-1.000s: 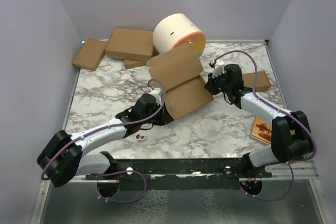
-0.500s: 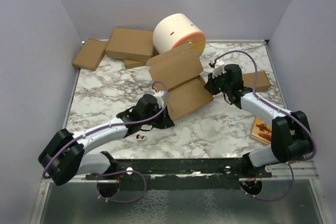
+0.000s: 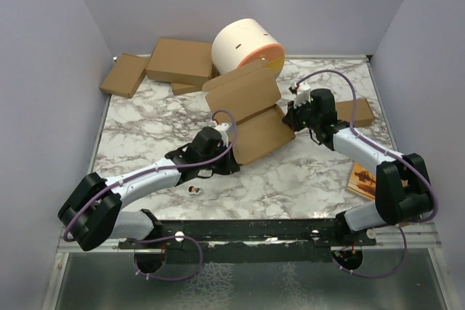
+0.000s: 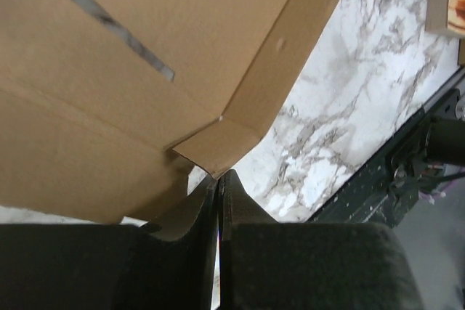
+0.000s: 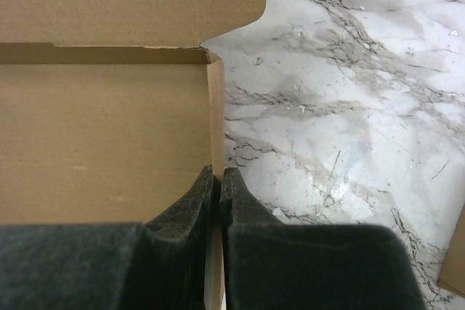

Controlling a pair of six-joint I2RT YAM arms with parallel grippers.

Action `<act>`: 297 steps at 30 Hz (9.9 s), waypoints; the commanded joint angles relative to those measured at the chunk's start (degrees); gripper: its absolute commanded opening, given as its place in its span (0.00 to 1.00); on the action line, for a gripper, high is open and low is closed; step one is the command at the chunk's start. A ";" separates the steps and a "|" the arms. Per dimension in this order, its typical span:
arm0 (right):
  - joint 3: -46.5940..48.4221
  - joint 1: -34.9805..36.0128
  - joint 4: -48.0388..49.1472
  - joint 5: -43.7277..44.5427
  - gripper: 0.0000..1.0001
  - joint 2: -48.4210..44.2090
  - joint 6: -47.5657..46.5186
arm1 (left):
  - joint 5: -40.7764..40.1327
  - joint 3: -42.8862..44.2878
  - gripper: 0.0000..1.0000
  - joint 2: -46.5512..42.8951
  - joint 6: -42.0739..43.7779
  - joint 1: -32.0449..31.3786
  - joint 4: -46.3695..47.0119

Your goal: Fold the paper box

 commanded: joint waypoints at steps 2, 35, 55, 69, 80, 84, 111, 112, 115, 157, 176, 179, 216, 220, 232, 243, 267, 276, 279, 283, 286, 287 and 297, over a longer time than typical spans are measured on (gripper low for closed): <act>-0.77 0.35 2.01 -2.13 0.01 -1.01 0.07 | -7.55 4.02 0.06 0.00 2.30 -0.14 0.56; 0.75 -0.60 1.42 6.93 0.03 -0.28 6.21 | -15.07 -1.68 0.40 -15.91 7.68 1.29 4.79; 1.73 -1.60 2.21 7.40 0.01 -2.85 10.86 | 4.76 -16.72 0.72 -17.00 -7.96 22.03 36.77; 0.04 -1.70 4.08 4.88 0.01 -3.07 11.30 | 1.52 -12.14 0.47 -7.67 -10.37 21.91 36.76; -0.45 -1.70 4.71 4.86 0.01 -2.61 11.19 | 1.60 -5.53 0.09 -1.66 -8.30 20.03 31.08; -0.67 -1.70 4.92 4.75 0.01 -2.03 11.41 | 1.77 -3.65 0.09 -0.95 -7.56 19.05 29.85; -1.28 -1.61 4.48 3.18 0.01 6.61 13.49 | 9.97 -1.79 0.32 11.36 -8.73 17.82 35.86; -1.33 -1.61 4.46 3.07 0.01 6.71 13.44 | 10.28 -1.85 0.34 11.88 -8.79 17.82 36.33; -1.27 -1.61 4.47 2.69 0.01 7.03 13.55 | 11.00 -1.95 0.35 13.07 -8.97 17.84 37.31; -0.66 -1.61 3.59 0.02 0.01 9.06 14.22 | 5.36 1.81 0.28 19.49 -7.51 17.51 26.68; -0.90 -1.14 3.80 -0.79 0.01 7.91 15.27 | -4.92 8.12 0.44 20.99 -6.64 11.64 12.74; -1.00 -0.76 3.90 -0.77 0.01 7.58 15.36 | -8.93 10.10 0.44 21.16 -6.90 10.18 8.96; -1.18 0.77 3.99 -2.08 0.01 6.30 16.35 | -21.07 17.52 0.00 25.20 -9.16 5.15 -8.42; -1.32 1.70 4.36 -1.86 0.01 5.33 16.34 | -25.92 20.36 0.00 25.45 -8.70 3.88 -12.99; -1.88 4.71 5.53 1.76 0.01 3.39 16.80 | -31.00 24.78 0.30 27.29 -9.53 0.89 -18.96; -1.97 6.89 6.05 5.65 0.01 1.63 15.89 | -35.45 24.92 0.05 25.20 -10.81 0.75 -23.07; -1.89 9.55 6.93 7.65 0.01 0.47 14.69 | -35.45 24.58 0.29 19.34 -11.01 0.76 -23.11; -1.99 9.55 7.09 7.97 0.01 0.83 14.51 | -34.77 23.53 0.32 19.91 -10.23 0.55 -24.23; -2.06 9.63 7.18 8.08 0.01 1.08 14.40 | -34.16 22.89 0.32 20.28 -10.68 0.04 -24.69; -1.89 9.64 7.18 8.10 0.01 1.43 14.37 | -33.43 22.18 0.30 20.61 -11.49 -0.86 -25.05; -1.95 9.72 7.17 8.08 0.01 1.49 14.33 | -33.49 21.92 0.28 20.75 -11.72 -1.12 -26.03; -1.93 9.72 7.15 8.08 0.01 1.49 14.38 | -33.39 21.82 0.27 20.69 -11.76 -1.09 -26.18; -1.96 9.82 7.17 8.17 0.01 1.67 14.40 | -30.91 17.64 0.31 17.27 -13.82 -1.17 -23.50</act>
